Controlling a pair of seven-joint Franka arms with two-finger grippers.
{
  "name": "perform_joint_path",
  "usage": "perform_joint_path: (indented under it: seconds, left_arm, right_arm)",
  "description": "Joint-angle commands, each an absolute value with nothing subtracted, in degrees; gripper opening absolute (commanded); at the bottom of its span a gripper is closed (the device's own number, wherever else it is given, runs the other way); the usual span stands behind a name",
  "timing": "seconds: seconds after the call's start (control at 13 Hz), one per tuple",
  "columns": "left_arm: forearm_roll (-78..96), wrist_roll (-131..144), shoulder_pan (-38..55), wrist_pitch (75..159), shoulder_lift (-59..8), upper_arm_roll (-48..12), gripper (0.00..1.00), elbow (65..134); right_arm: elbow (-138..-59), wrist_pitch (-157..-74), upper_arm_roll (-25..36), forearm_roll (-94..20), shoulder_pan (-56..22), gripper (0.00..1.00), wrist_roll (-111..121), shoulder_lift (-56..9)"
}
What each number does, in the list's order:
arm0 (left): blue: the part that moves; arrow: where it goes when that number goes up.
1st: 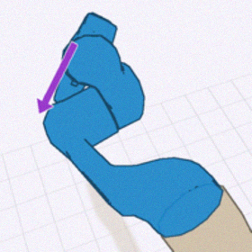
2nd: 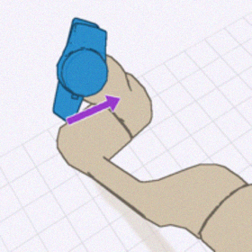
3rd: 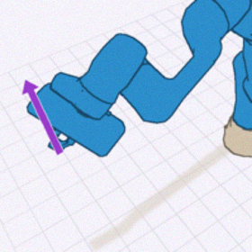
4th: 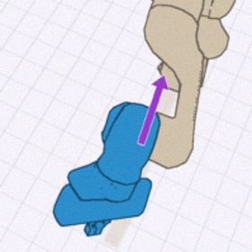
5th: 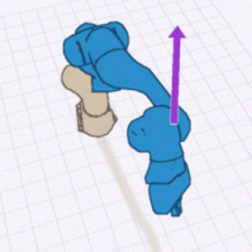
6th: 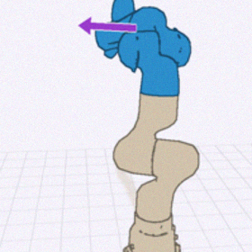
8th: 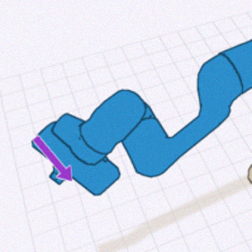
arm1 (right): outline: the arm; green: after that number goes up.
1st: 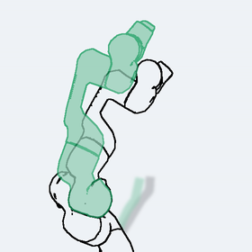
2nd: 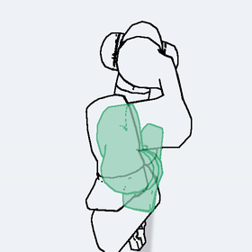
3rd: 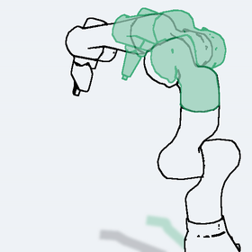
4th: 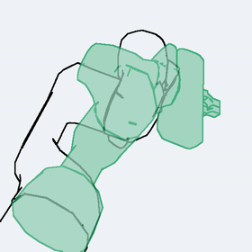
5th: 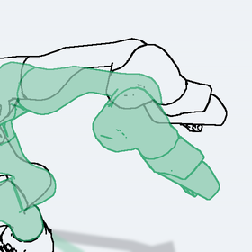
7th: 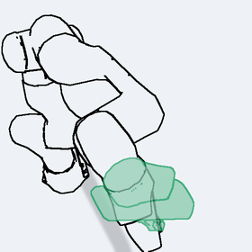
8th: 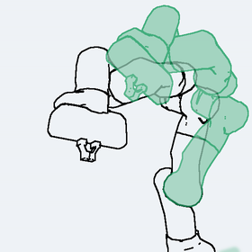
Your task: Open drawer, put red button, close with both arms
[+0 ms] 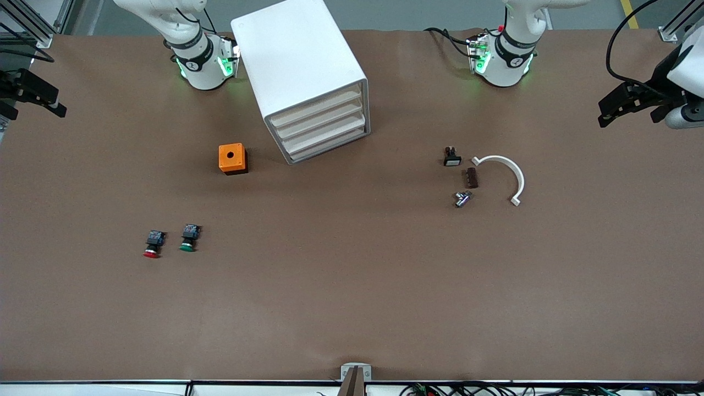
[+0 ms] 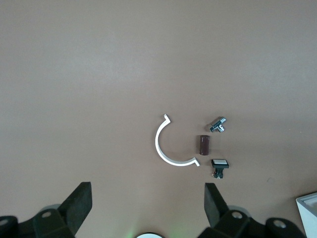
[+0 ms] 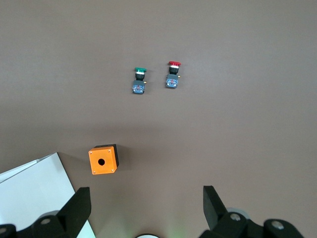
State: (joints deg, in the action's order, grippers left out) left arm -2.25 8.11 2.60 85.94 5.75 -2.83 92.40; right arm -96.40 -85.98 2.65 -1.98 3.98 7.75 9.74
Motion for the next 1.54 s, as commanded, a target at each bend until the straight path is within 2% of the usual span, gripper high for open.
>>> perform_joint_path:
  seconds: [0.0, 0.15, 0.54, 0.85, 1.15, 1.31, 1.46]
  left_arm:
    - [-1.8, 8.0, 2.4, 84.7, 5.4, -2.8, 1.00, 91.1]
    - [-1.9, 8.1, 2.5, 84.7, 5.2, -2.8, 1.00, 90.7]
    - [-1.1, 7.4, 3.0, 84.6, -1.0, -3.1, 1.00, 86.3]
    - [-1.1, 8.6, 5.4, 85.6, -7.7, -4.7, 1.00, 86.3]
    - [-0.4, 13.0, 8.2, 92.2, -14.5, -5.4, 1.00, 86.5]
    - [-0.4, 17.1, 10.7, 96.4, -18.9, -5.4, 1.00, 86.5]
    - [-0.4, 23.8, 13.3, 99.8, -22.4, -5.4, 1.00, 86.5]
  right_arm:
    - [-96.2, -85.8, 2.7, -1.7, 3.8, 1.00, 8.3, 10.1]
    - [-96.2, -85.9, 2.7, -1.7, 3.8, 1.00, 8.3, 10.1]
    - [-95.8, -85.3, 2.7, -1.4, 3.8, 1.00, 8.3, 9.1]
    - [-92.6, -87.7, 2.8, 0.7, 4.2, 1.00, 9.4, 2.3]
    - [-91.1, -93.0, 2.8, 2.0, 4.0, 1.00, 9.8, -1.9]
    - [-90.9, -96.6, 3.0, 1.8, 4.6, 1.00, 9.8, -9.8]
    - [-91.1, -101.3, 3.1, 1.5, 5.9, 1.00, 9.8, -12.6]
